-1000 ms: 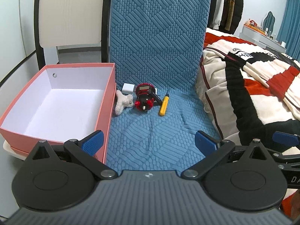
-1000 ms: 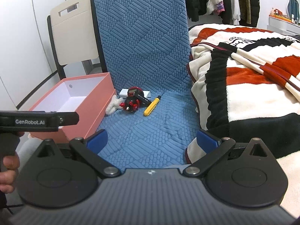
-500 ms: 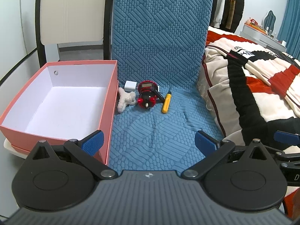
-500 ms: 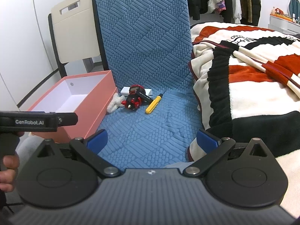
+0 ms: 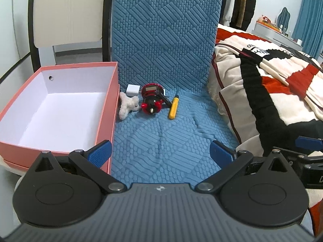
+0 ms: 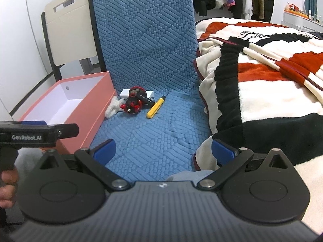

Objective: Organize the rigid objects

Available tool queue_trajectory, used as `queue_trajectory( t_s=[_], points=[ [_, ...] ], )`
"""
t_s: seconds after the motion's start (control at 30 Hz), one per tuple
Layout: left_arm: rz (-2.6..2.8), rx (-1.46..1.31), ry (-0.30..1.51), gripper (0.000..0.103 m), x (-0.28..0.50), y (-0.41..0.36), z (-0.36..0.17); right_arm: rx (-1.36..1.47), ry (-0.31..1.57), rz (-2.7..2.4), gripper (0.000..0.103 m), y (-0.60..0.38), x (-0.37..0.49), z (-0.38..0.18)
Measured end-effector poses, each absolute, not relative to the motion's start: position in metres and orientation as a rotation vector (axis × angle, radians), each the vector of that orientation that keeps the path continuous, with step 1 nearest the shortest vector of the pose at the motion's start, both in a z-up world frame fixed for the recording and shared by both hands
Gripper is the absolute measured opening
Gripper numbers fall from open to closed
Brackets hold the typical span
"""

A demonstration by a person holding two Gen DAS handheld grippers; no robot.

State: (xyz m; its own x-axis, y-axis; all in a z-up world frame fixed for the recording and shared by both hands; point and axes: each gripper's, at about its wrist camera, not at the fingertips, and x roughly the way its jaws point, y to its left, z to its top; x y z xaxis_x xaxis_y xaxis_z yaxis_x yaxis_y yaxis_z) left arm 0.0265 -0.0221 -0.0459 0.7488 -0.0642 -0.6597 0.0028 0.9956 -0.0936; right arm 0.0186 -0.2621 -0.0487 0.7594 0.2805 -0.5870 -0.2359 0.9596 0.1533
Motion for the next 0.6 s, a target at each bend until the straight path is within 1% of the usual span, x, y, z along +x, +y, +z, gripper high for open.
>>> queue_trajectory(
  t_s=[0.4, 0.6],
  points=[
    [-0.03, -0.106, 0.752, 0.103, 0.051, -0.004, -0.057, 0.075, 0.663, 0.243, 0.103, -0.264, 0.029, -0.057],
    [-0.047, -0.075, 0.744, 0.103, 0.067, -0.008, -0.071, 0.091, 0.657, 0.245, 0.103, -0.261, 0.044, -0.065]
  ],
)
